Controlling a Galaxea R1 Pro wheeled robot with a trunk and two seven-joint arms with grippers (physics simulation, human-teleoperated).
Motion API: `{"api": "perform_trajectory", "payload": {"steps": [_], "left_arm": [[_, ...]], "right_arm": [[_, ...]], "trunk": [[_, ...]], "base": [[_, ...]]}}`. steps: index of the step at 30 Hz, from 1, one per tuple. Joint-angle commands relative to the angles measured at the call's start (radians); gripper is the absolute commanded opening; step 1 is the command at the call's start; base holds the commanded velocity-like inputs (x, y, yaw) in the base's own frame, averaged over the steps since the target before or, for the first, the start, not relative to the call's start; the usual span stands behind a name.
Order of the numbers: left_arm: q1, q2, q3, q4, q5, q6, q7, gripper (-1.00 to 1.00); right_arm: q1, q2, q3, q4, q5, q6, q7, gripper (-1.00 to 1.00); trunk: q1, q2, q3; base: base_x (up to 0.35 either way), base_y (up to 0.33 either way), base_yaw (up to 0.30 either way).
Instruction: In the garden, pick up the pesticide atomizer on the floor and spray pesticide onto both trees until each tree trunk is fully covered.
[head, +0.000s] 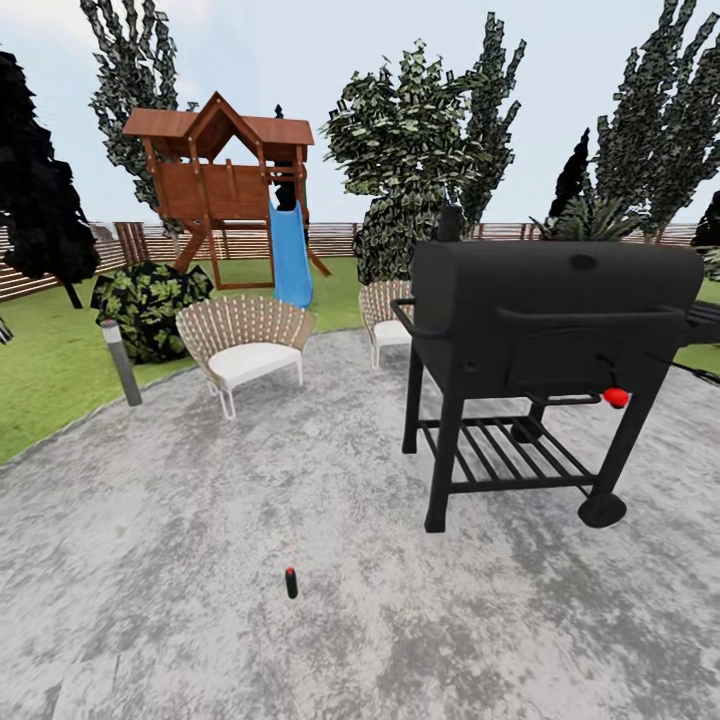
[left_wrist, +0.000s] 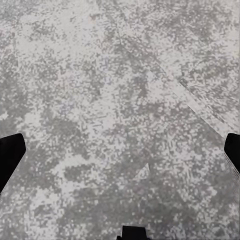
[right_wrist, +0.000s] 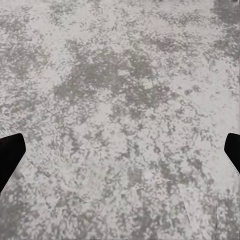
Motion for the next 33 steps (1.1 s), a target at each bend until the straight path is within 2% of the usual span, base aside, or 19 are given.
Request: {"api": "perform_trajectory", "payload": {"steps": [1, 21, 33], "left_arm": [[-0.001, 0.0, 0.002, 0.001, 0.001, -0.003, 0.0, 1.0], [-0.001, 0.0, 0.002, 0.001, 0.001, -0.003, 0.0, 1.0], [-0.001, 0.001, 0.002, 0.001, 0.001, -0.003, 0.0, 1.0]], "right_arm": [[-0.001, 0.0, 0.001, 0.001, 0.001, -0.003, 0.0, 1.0], [-0.001, -0.002, -0.001, 0.018, 0.0, -0.004, 0.0, 1.0], [-0.001, -0.002, -0.003, 0.017, -0.001, -0.004, -0.002, 1.0]], "trunk": [[0.001, 0.0, -0.001], [0.001, 0.0, -0.001], [0.001, 0.0, -0.001]], "base": [[0.34, 0.0, 0.0], [0.339, -0.004, 0.0], [0.29, -0.142, 0.015]]}}
